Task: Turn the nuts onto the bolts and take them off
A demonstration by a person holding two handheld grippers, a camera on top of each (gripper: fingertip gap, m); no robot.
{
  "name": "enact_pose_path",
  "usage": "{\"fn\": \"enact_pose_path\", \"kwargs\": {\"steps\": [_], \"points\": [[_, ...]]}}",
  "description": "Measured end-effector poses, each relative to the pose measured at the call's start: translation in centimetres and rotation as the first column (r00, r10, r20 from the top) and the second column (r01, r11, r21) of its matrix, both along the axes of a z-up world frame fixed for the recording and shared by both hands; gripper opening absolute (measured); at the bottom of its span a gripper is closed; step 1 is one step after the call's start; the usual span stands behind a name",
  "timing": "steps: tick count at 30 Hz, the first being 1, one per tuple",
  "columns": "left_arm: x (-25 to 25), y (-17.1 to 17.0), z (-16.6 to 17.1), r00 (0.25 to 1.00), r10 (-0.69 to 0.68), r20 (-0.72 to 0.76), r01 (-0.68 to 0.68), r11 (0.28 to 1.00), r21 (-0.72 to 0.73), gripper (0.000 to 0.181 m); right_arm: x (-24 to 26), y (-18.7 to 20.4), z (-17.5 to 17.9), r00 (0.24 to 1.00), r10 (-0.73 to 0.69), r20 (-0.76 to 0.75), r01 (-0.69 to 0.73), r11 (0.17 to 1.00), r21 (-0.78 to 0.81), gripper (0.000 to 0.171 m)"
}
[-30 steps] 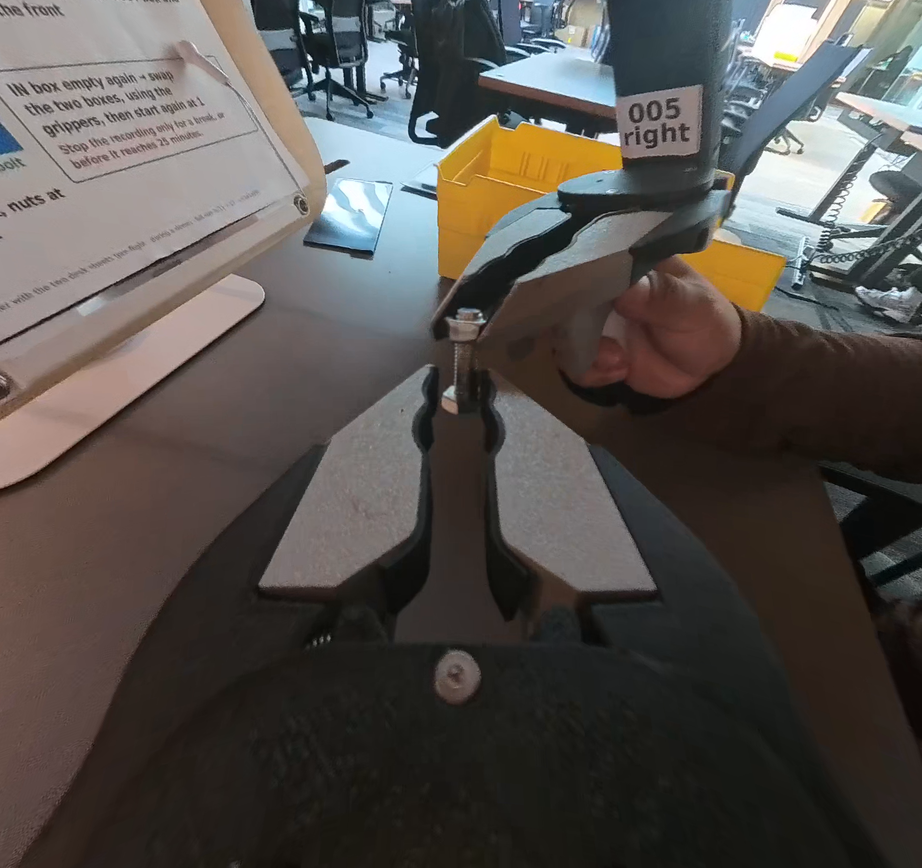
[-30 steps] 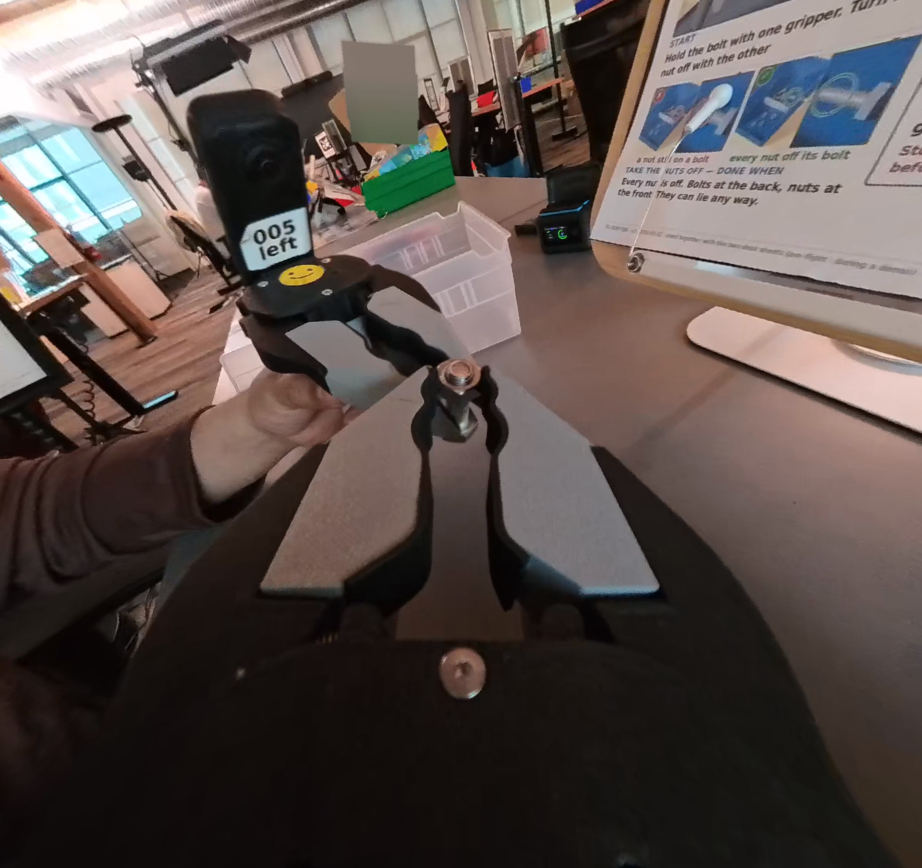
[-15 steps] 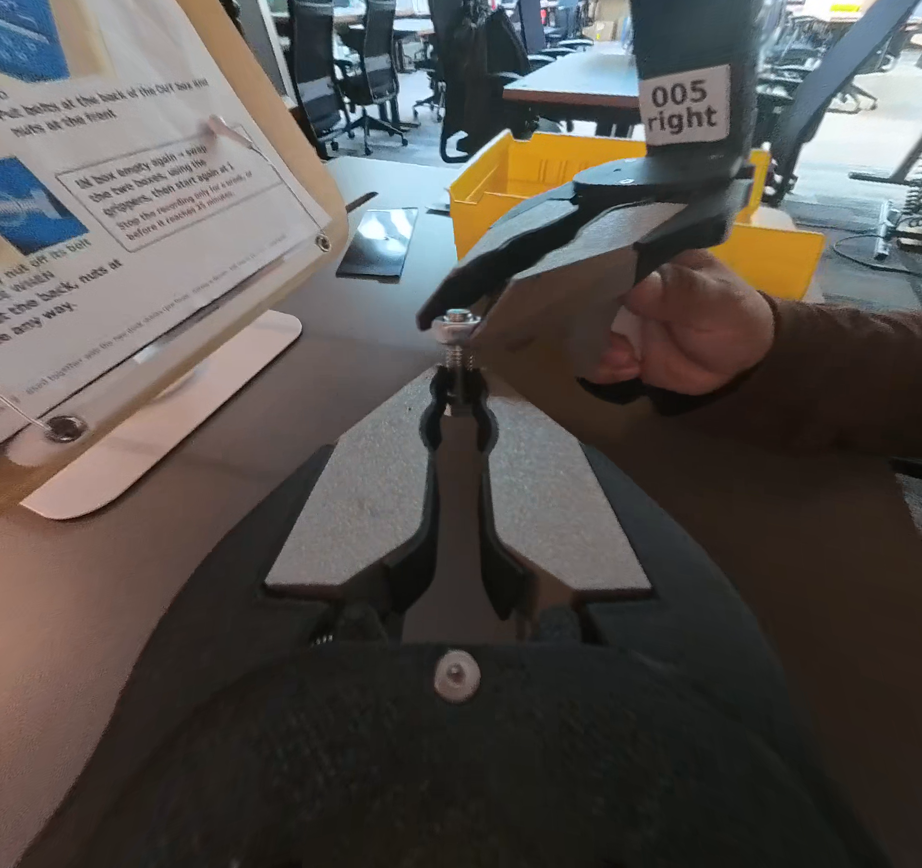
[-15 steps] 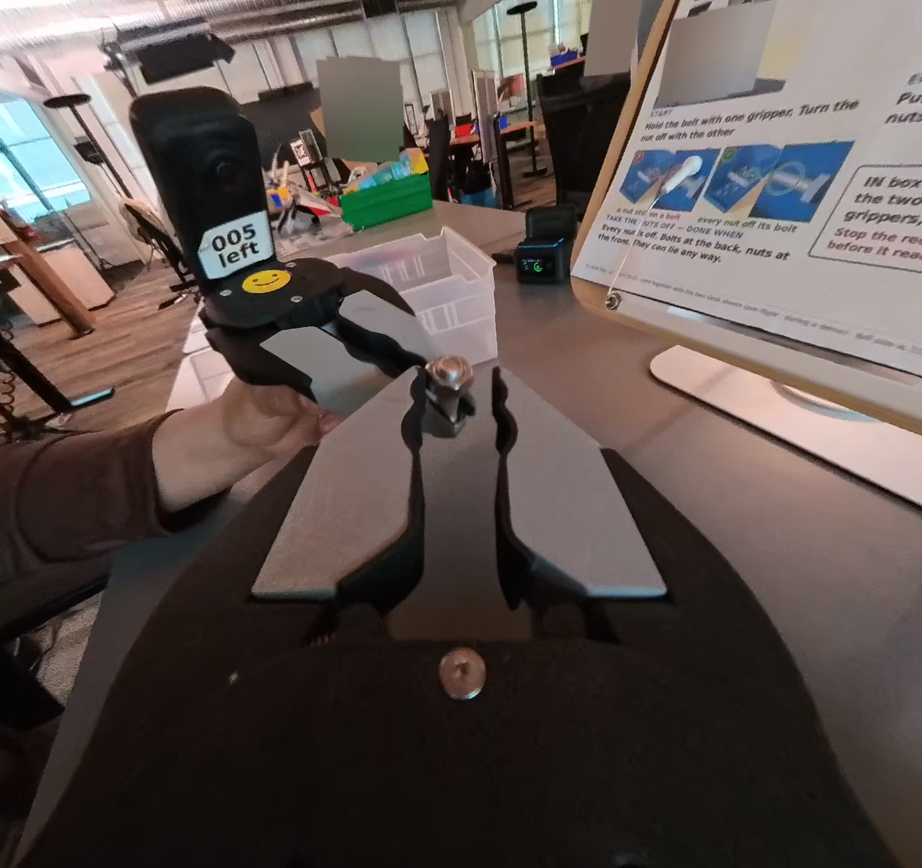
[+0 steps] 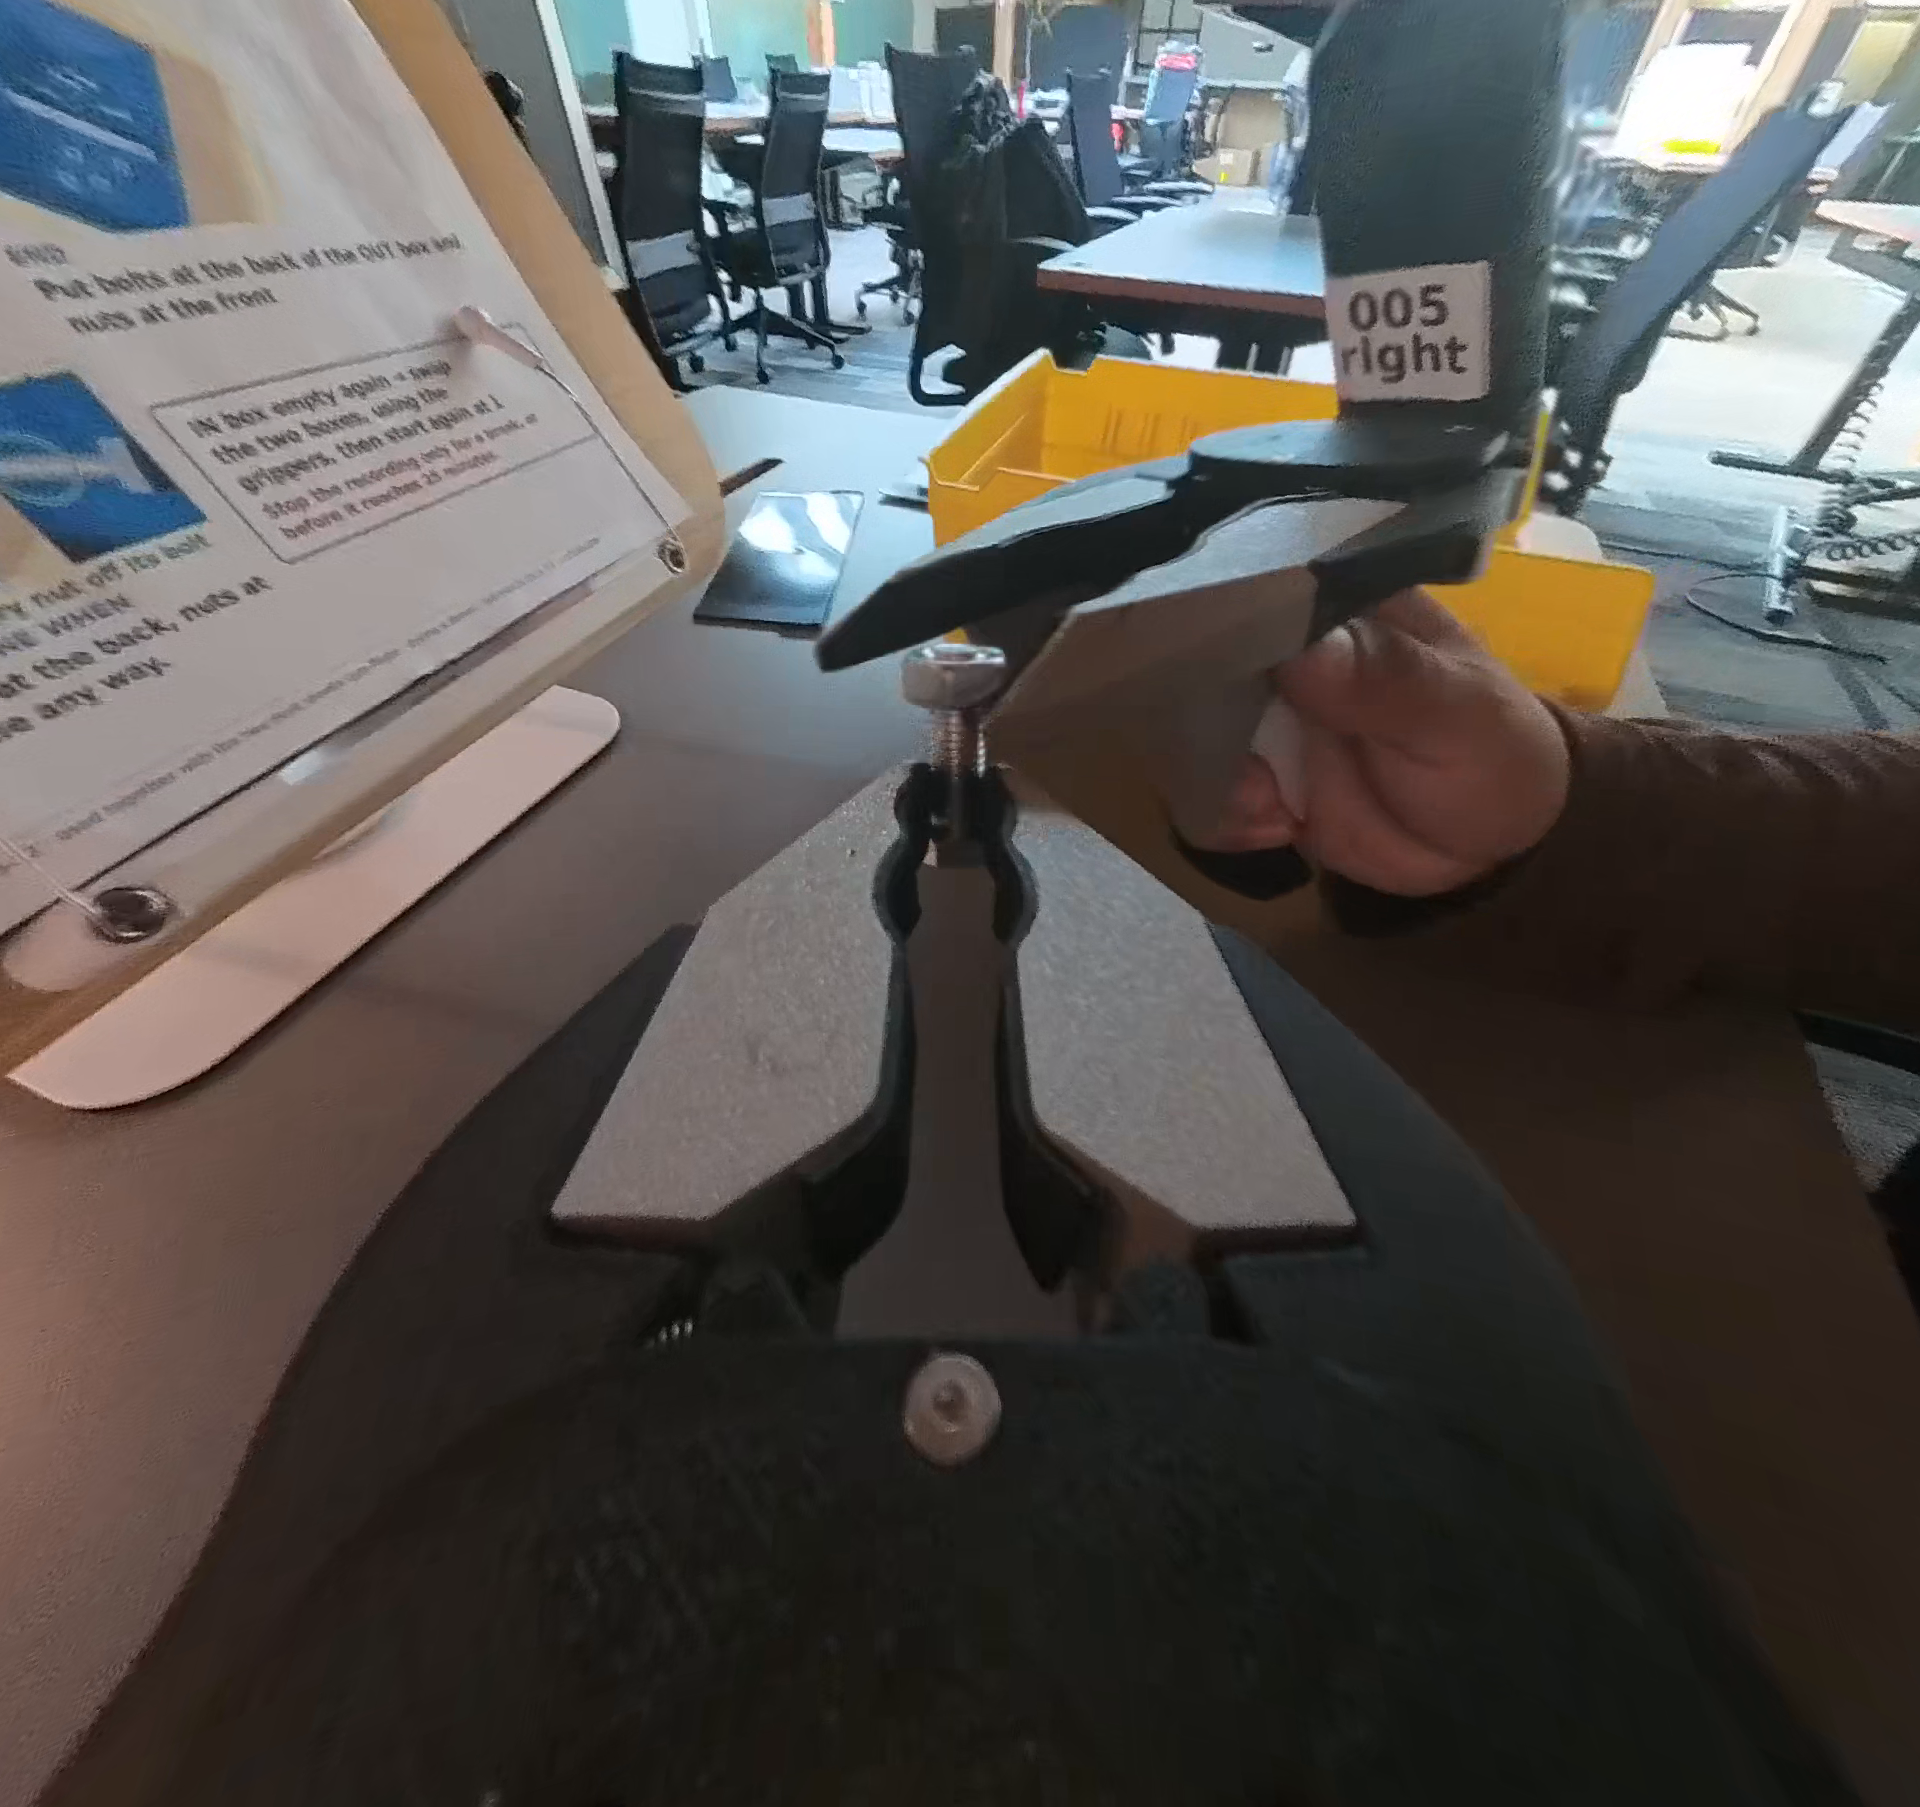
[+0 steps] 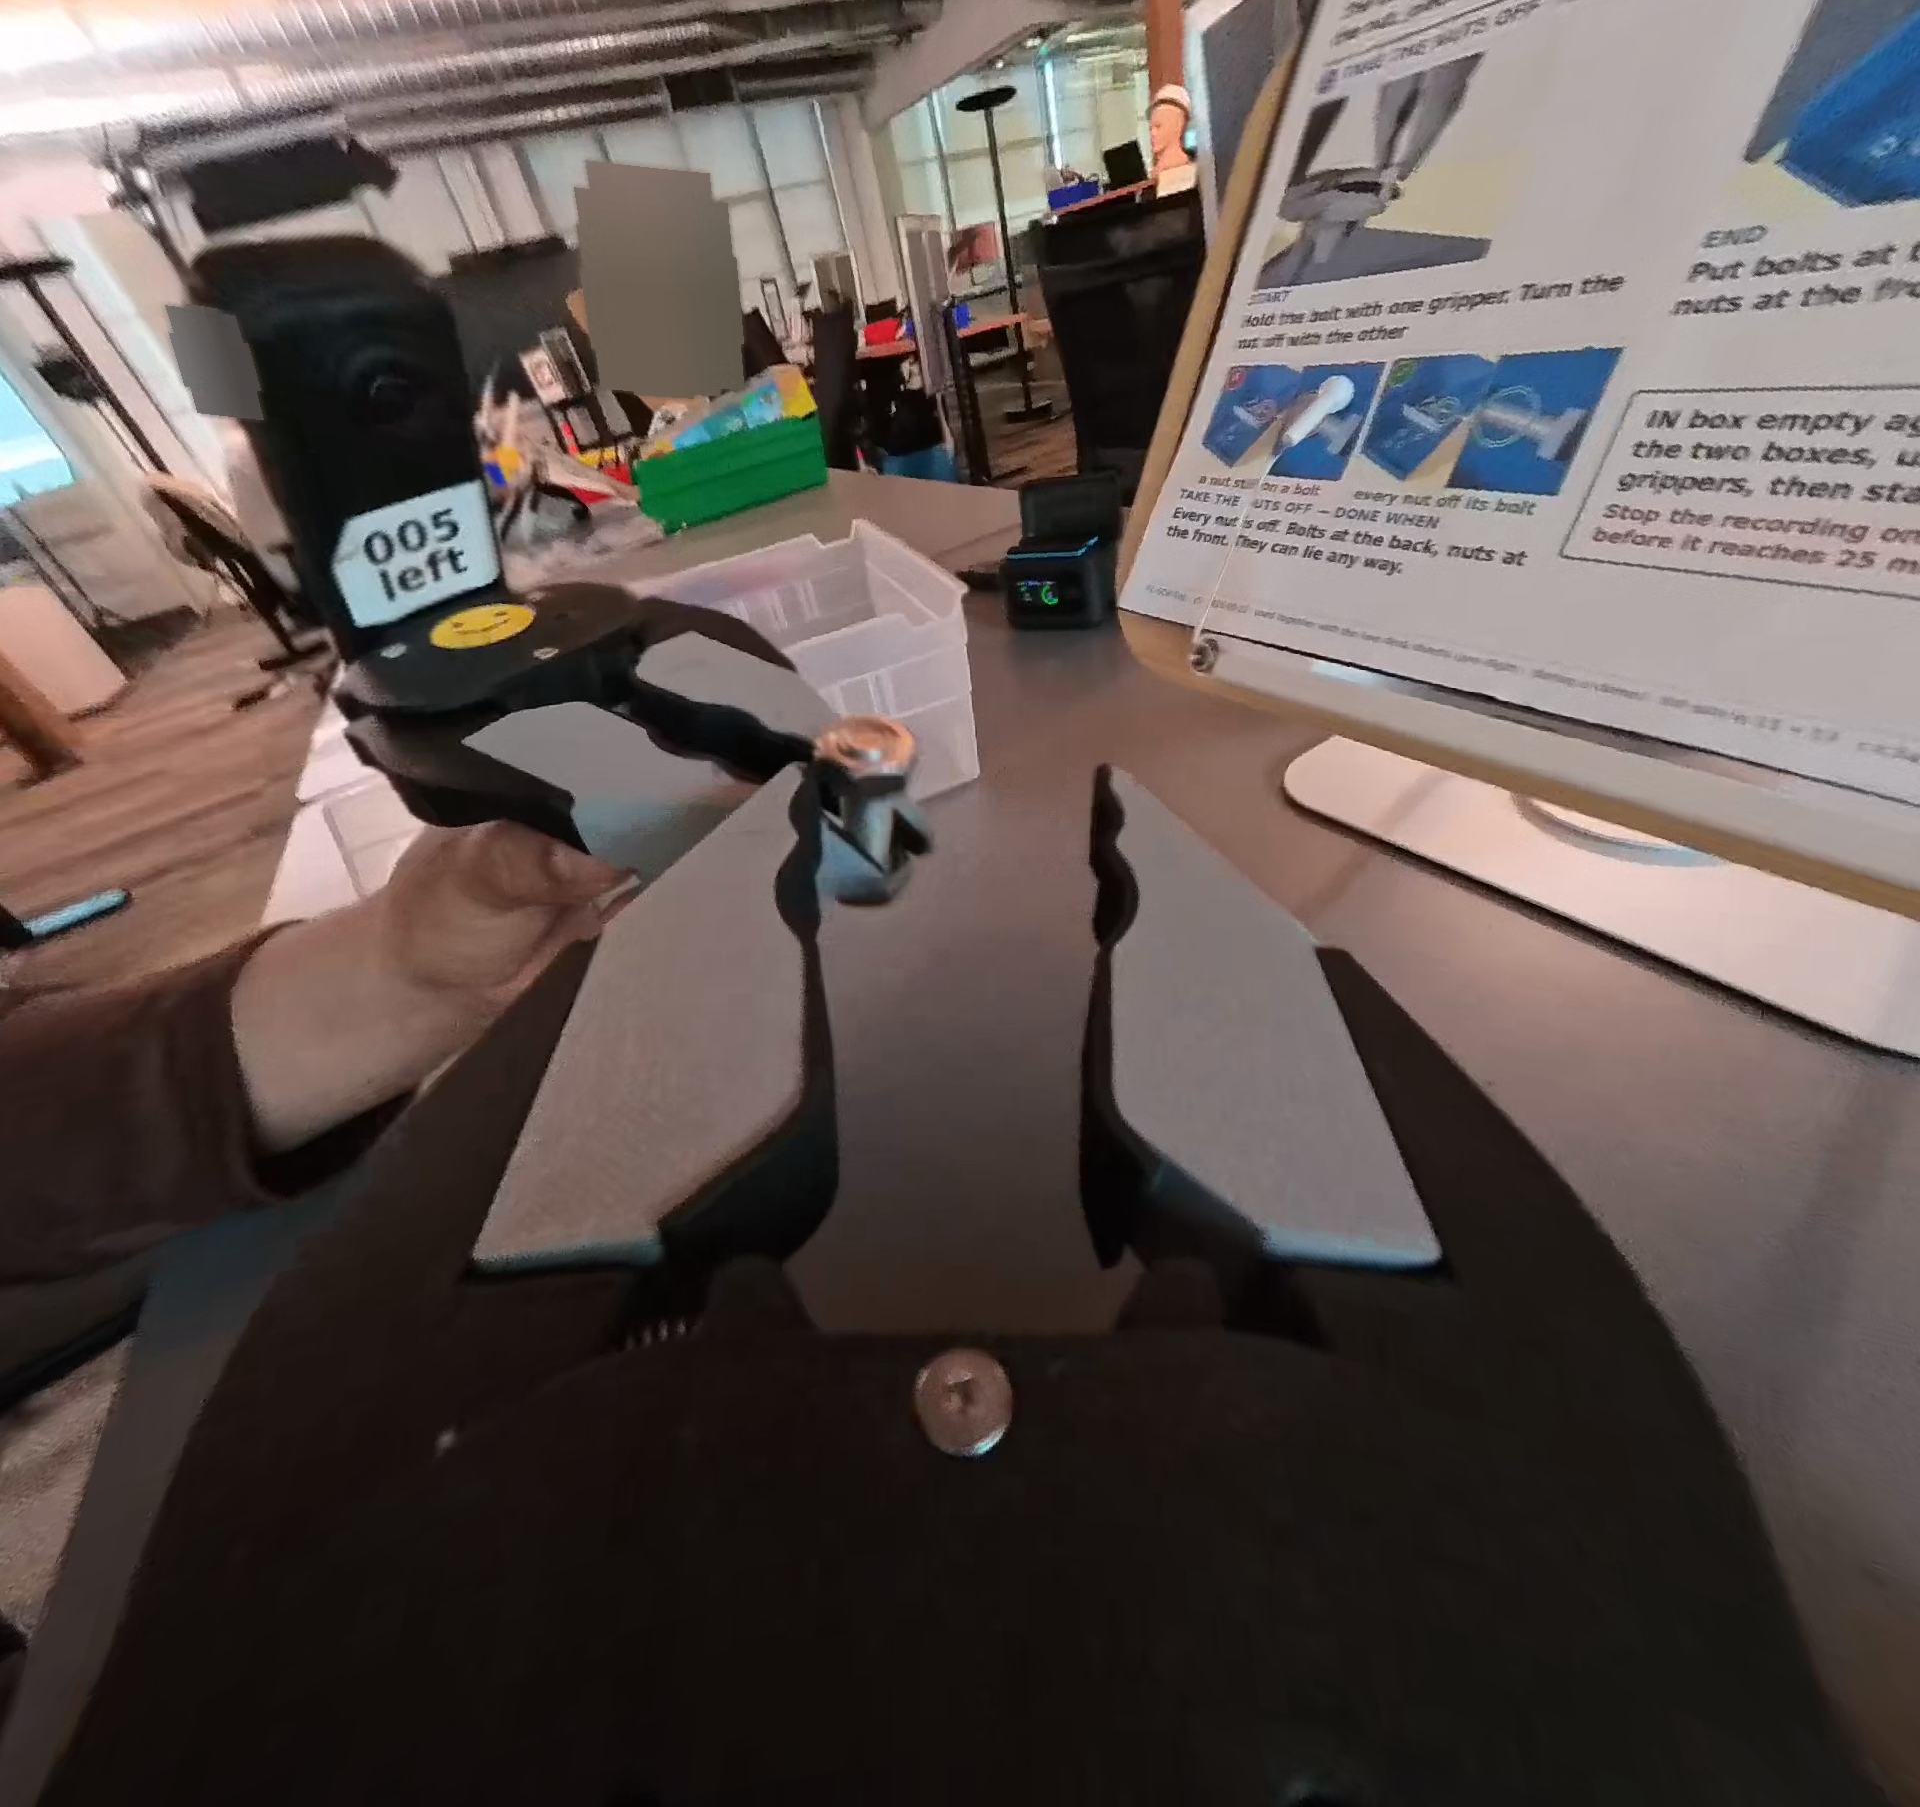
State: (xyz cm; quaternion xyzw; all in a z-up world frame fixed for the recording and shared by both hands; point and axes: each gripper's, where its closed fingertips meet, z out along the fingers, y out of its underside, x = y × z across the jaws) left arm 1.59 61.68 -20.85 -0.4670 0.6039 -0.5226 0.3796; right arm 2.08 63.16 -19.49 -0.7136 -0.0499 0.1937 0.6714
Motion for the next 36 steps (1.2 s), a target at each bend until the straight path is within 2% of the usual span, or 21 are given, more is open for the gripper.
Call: {"fn": "enact_pose_path", "kwargs": {"steps": [1,2,3,5,9,11,13,15,16,17,20,23,24,27,28,32,36], "points": [[-0.1,0.5,0.3,1.000,0.021,0.014,-0.021,1.000,-0.012,0.008,0.7,0.0,0.0,0.999,-0.023,-0.028,0.023,1.000,-0.003,0.047],[-0.3,0.9,0.6,0.999,0.027,0.026,-0.026,0.999,-0.036,0.007,1.7,-0.1,0.0,0.997,-0.071,-0.042,0.071,0.997,0.001,0.036],[-0.5,1.3,0.9,0.999,0.028,0.035,-0.026,0.998,-0.063,0.008,2.2,-0.2,0.4,0.996,-0.086,-0.039,0.086,0.996,0.023,0.037],[-0.6,1.6,1.0,0.999,0.029,0.038,-0.026,0.996,-0.088,0.008,1.1,-0.8,1.3,1.000,-0.010,-0.024,0.012,0.998,0.070,0.042],[-0.2,-0.4,0.2,0.999,-0.038,0.012,0.038,0.999,-0.031,0.008,-1.3,-0.5,1.3,0.998,0.063,0.001,-0.062,0.996,0.070,0.047],[0.0,-1.1,0.0,0.999,-0.040,0.008,0.040,0.999,0.021,0.008,-0.9,-0.2,0.9,1.000,0.020,0.009,-0.021,0.999,0.050,0.040],[0.0,-0.5,0.1,1.000,0.006,0.009,-0.007,0.999,0.044,0.008,-0.1,-0.2,0.7,1.000,-0.003,-0.020,0.004,0.999,0.035,0.049],[-0.1,0.6,0.4,0.999,0.039,0.018,-0.040,0.999,0.008,0.008,0.9,-0.3,0.4,0.998,-0.033,-0.051,0.034,0.999,0.019,0.048],[-0.3,0.9,0.6,0.999,0.038,0.027,-0.037,0.999,-0.018,0.007,1.7,-0.2,0.2,0.996,-0.075,-0.048,0.076,0.997,0.006,0.035],[-0.4,1.2,0.7,0.999,0.039,0.033,-0.038,0.999,-0.033,0.007,2.0,-0.2,0.2,0.996,-0.084,-0.033,0.084,0.996,0.008,0.040],[-0.3,1.0,0.3,0.999,0.029,0.015,-0.028,0.999,-0.024,0.007,0.2,-0.7,1.1,1.000,0.007,-0.018,-0.006,0.998,0.061,0.046],[0.0,-0.6,-0.1,1.000,-0.018,0.003,0.018,1.000,0.000,0.008,-1.9,-0.7,1.4,0.996,0.093,-0.018,-0.091,0.993,0.073,0.040],[0.1,-0.8,0.0,1.000,-0.020,0.010,0.020,1.000,0.016,0.007,-1.6,-0.4,1.0,0.998,0.063,-0.010,-0.062,0.997,0.052,0.036],[-0.3,0.4,0.9,0.999,0.030,0.042,-0.030,1.000,-0.006,0.007,0.1,-0.4,0.8,0.998,0.009,-0.057,-0.007,1.000,0.025,0.037],[-0.6,0.8,1.4,0.998,0.028,0.057,-0.026,0.999,-0.044,0.007,0.8,-0.5,0.8,0.997,-0.011,-0.083,0.013,1.000,0.024,0.026],[-0.7,1.9,1.0,0.998,0.047,0.034,-0.045,0.997,-0.070,0.007,0.1,-1.3,2.2,0.994,0.063,-0.090,-0.055,0.995,0.086,0.041],[0.1,-0.7,-0.4,0.999,-0.034,-0.013,0.033,0.999,-0.042,0.008,-2.4,-0.6,1.3,0.996,0.093,0.003,-0.093,0.995,0.039,0.043]]}}
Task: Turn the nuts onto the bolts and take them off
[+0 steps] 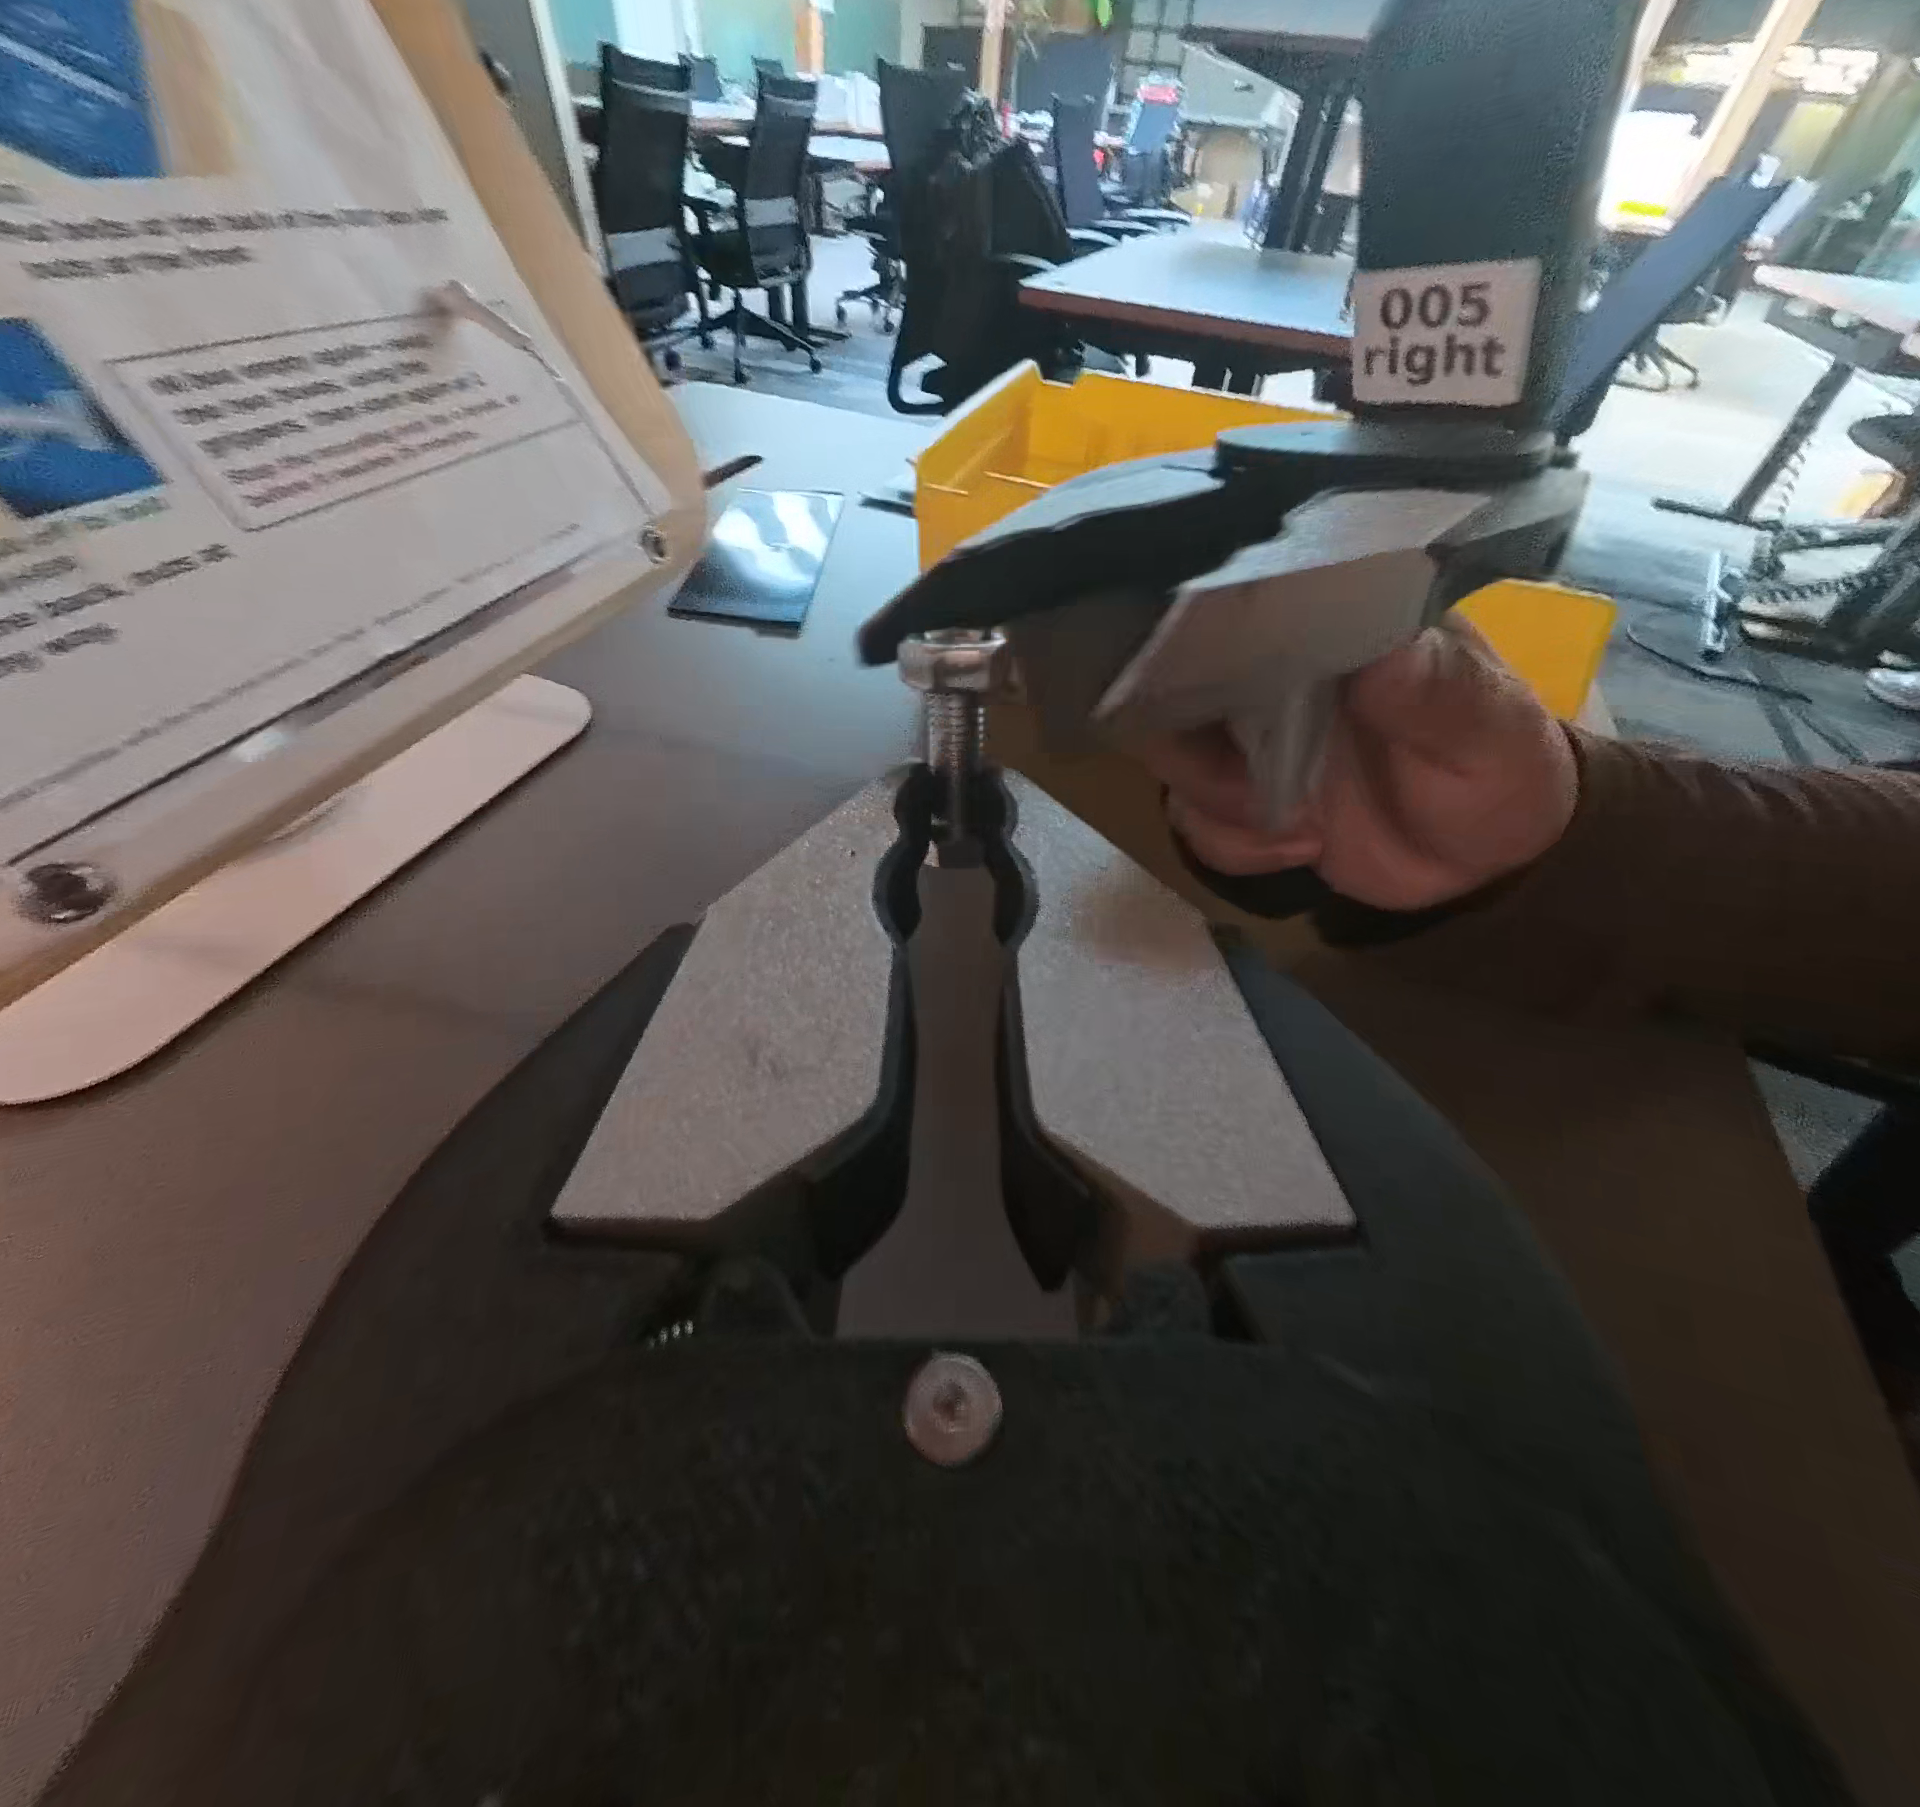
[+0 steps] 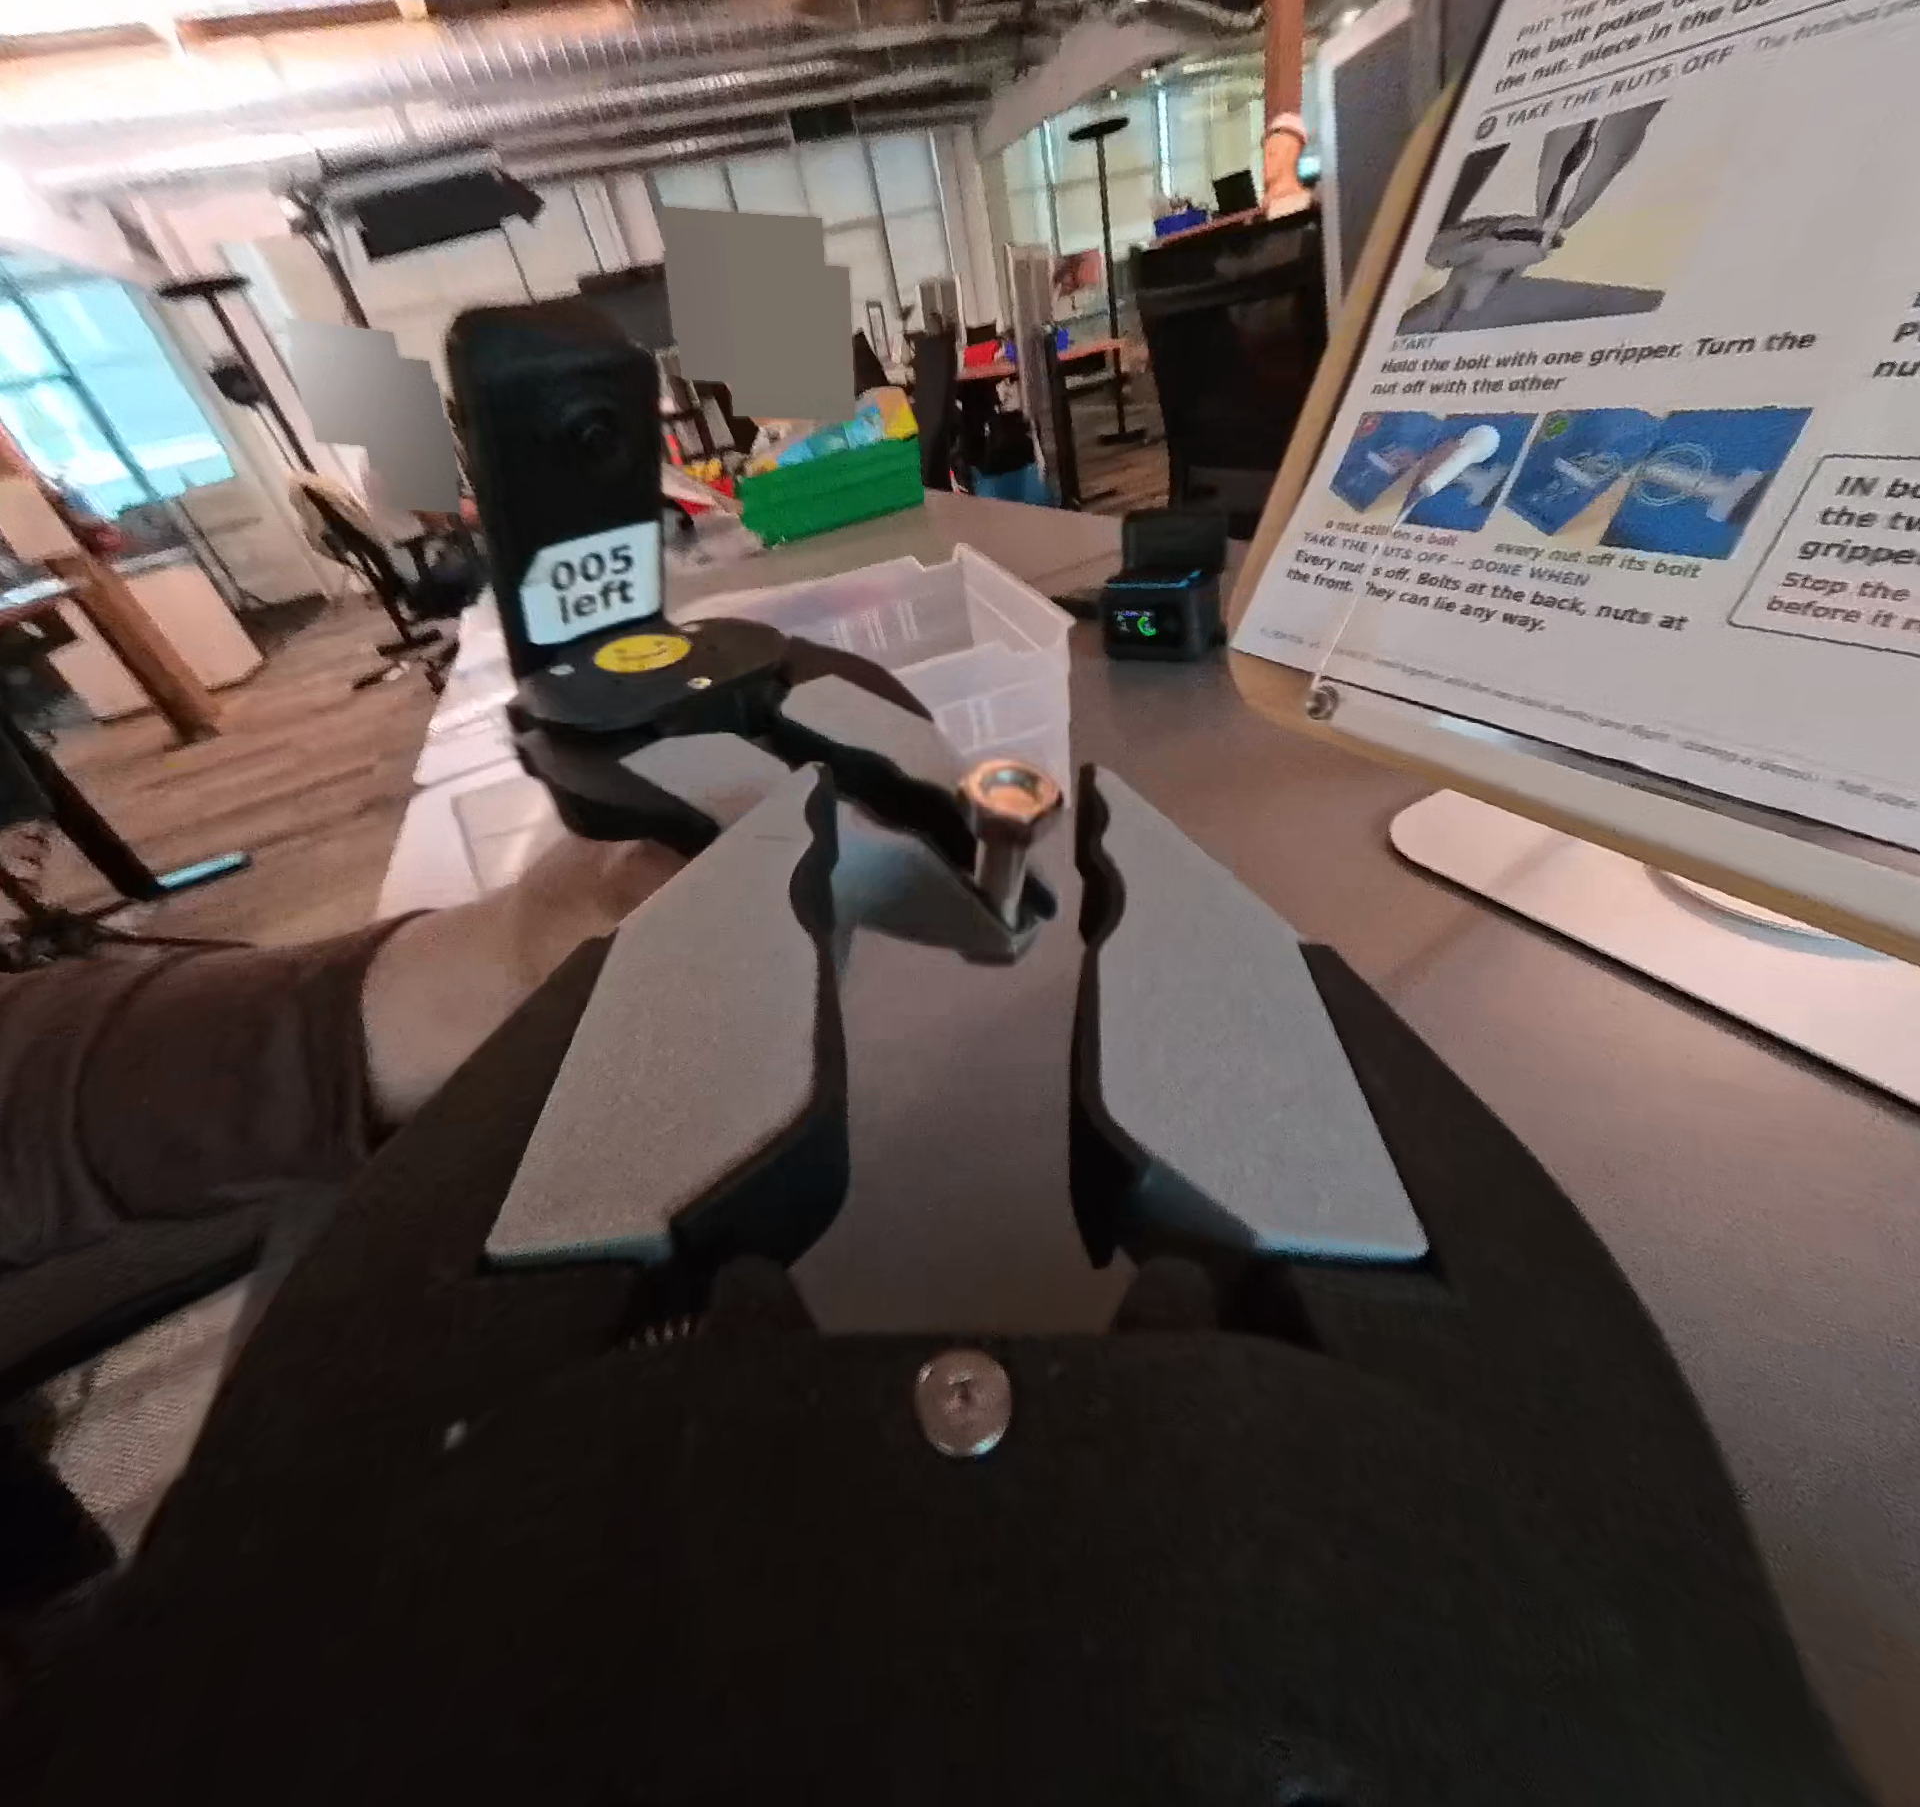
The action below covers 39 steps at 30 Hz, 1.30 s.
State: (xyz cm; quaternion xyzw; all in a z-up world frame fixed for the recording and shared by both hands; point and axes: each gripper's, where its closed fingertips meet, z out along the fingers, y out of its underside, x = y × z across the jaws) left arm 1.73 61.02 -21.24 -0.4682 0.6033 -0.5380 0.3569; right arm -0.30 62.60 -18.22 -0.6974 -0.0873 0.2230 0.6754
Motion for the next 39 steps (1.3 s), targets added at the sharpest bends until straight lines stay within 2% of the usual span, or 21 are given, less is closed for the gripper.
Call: {"fn": "enact_pose_path", "kwargs": {"steps": [3,6,8,11,14,16,17,20,21,23,28,31,32,37,39], "points": [[0.3,0.5,-0.3,0.999,0.053,-0.014,-0.052,0.998,0.036,0.008,1.2,0.4,-0.6,0.996,-0.083,0.026,0.084,0.996,-0.027,0.028],[0.0,2.9,-0.4,0.994,0.108,-0.023,-0.108,0.994,-0.030,0.008,3.5,0.2,-0.6,0.987,-0.160,0.003,0.160,0.986,-0.037,0.012],[-0.2,3.7,-0.3,0.994,0.112,-0.007,-0.112,0.993,-0.045,0.007,3.5,0.1,-0.7,0.989,-0.147,0.000,0.147,0.988,-0.044,0.028],[0.0,2.9,-0.6,0.996,0.088,-0.014,-0.089,0.996,-0.028,0.007,1.8,0.2,-0.4,0.997,-0.081,-0.010,0.081,0.997,-0.019,0.035],[0.4,0.2,-1.3,1.000,-0.007,-0.030,0.007,1.000,0.016,0.007,1.0,0.5,-0.8,0.997,-0.075,0.026,0.076,0.996,-0.035,0.035],[0.7,-0.3,-1.8,0.999,-0.017,-0.043,0.019,0.999,0.038,0.008,1.4,0.8,-1.5,0.994,-0.101,0.040,0.103,0.993,-0.062,0.031],[0.8,-0.1,-1.8,0.999,-0.008,-0.043,0.009,0.999,0.042,0.008,2.0,0.9,-1.9,0.990,-0.134,0.044,0.137,0.987,-0.082,0.025],[0.6,2.0,-1.3,0.998,0.057,-0.015,-0.057,0.998,-0.001,0.008,3.3,0.9,-2.4,0.986,-0.165,0.005,0.164,0.978,-0.129,0.033],[0.3,2.6,-0.9,0.998,0.060,0.001,-0.060,0.997,-0.044,0.008,3.8,0.9,-2.5,0.983,-0.184,-0.001,0.182,0.974,-0.139,0.024],[-0.1,3.4,-0.4,0.998,0.059,0.012,-0.057,0.993,-0.100,0.007,3.7,0.7,-2.3,0.987,-0.162,0.003,0.161,0.980,-0.116,0.032],[0.3,1.5,-1.0,1.000,-0.010,-0.004,0.010,0.998,-0.067,0.007,1.0,0.7,-0.7,0.998,-0.046,-0.046,0.045,0.999,-0.025,0.036],[0.3,0.3,-0.7,0.999,-0.045,0.003,0.045,0.998,-0.049,0.008,1.9,1.2,-1.9,0.994,-0.108,-0.011,0.107,0.991,-0.085,0.032],[0.4,0.7,-0.9,1.000,-0.026,-0.010,0.025,0.999,-0.035,0.008,2.2,1.2,-2.1,0.993,-0.120,-0.011,0.118,0.988,-0.098,0.034],[0.1,2.5,-0.7,0.999,0.039,-0.011,-0.039,0.997,-0.062,0.008,3.4,1.2,-2.5,0.986,-0.167,-0.007,0.166,0.980,-0.108,0.024],[0.0,2.8,-0.6,0.999,0.042,-0.009,-0.042,0.996,-0.081,0.008,3.0,1.0,-2.0,0.990,-0.141,-0.016,0.139,0.987,-0.082,0.025]]}}
